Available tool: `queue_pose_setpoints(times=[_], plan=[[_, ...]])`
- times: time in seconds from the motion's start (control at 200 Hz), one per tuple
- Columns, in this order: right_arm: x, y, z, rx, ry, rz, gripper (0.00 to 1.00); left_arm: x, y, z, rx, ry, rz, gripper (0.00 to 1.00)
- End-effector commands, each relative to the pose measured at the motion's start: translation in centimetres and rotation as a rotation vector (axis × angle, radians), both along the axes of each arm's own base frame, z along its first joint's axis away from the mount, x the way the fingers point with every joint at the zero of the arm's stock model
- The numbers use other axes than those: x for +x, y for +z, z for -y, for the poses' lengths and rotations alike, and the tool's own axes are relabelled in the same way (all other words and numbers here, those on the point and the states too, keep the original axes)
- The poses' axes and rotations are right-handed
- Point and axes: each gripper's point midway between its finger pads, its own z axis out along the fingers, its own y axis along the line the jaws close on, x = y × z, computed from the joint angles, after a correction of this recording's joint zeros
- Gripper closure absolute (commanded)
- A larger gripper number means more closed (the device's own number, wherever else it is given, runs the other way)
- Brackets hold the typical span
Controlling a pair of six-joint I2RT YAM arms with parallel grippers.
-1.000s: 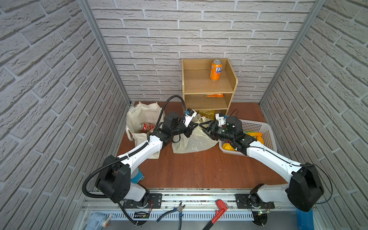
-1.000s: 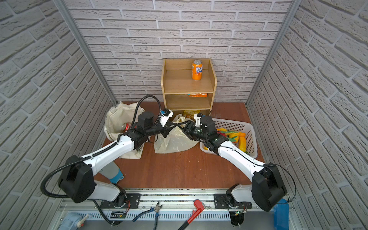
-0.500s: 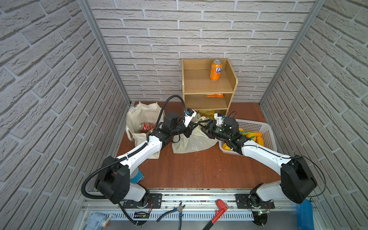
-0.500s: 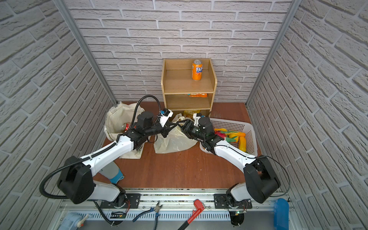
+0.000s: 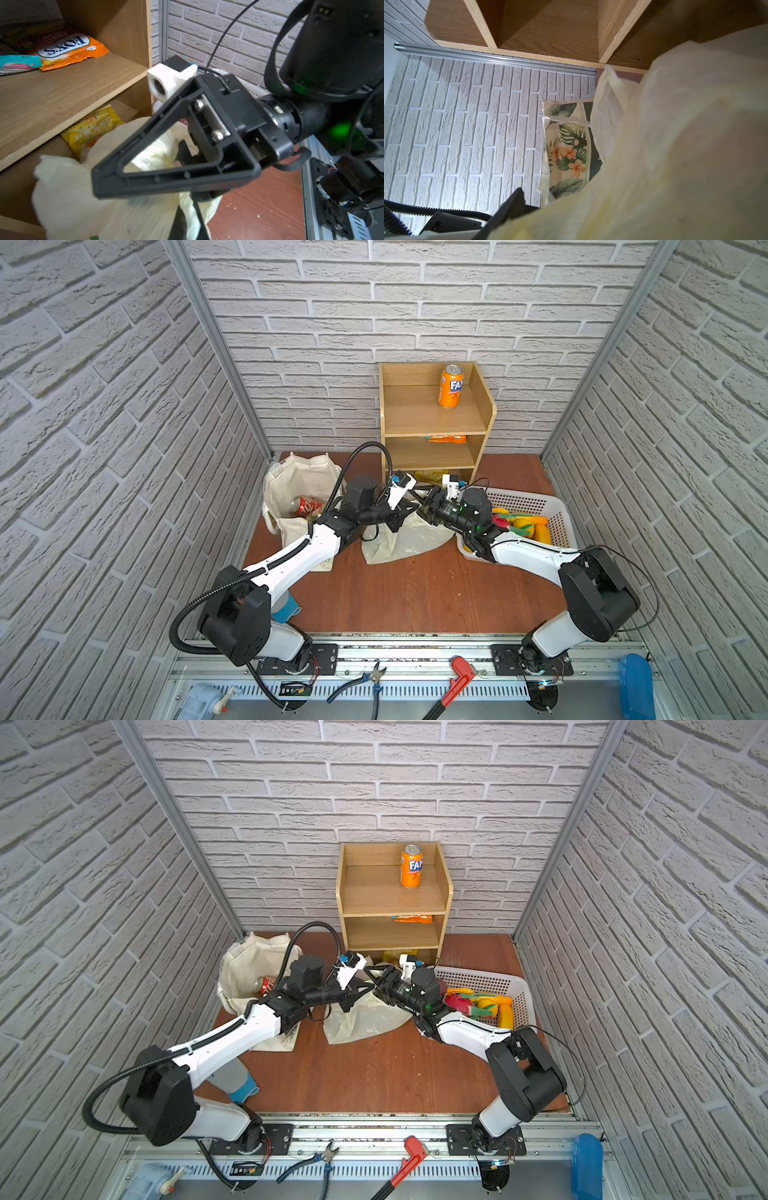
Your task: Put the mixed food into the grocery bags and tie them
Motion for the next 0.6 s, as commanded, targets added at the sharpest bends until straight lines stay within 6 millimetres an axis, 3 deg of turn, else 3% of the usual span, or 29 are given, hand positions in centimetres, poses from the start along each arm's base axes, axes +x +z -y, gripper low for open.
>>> queue_pose_setpoints(times=[0.0, 0.185, 0.33, 0.495, 0.595], plan=[[0.5, 2.8, 0.0, 0.064, -0.008, 0.085, 0.40, -1.5, 1.0, 1.0, -0.013, -0.082, 0.019, 1.00], [0.6, 3.1, -0.6, 0.086, 0.030, 0.106, 0.80, -2.1, 0.3, 1.3, -0.005, -0.107, -0.006, 1.00], [0.5, 3.0, -0.5, 0.101, 0.073, 0.139, 0.93, -1.7, 0.6, 0.5, -0.008, -0.042, 0.019, 1.00], [0.1, 3.3, 0.2, 0.071, 0.143, 0.219, 0.94, -1.5, 1.8, -1.7, -0.052, 0.063, 0.064, 0.63], [0.0, 3.5, 0.4, 0.059, 0.183, 0.262, 0.95, -1.6, 3.2, -3.1, -0.123, 0.111, 0.063, 0.49]])
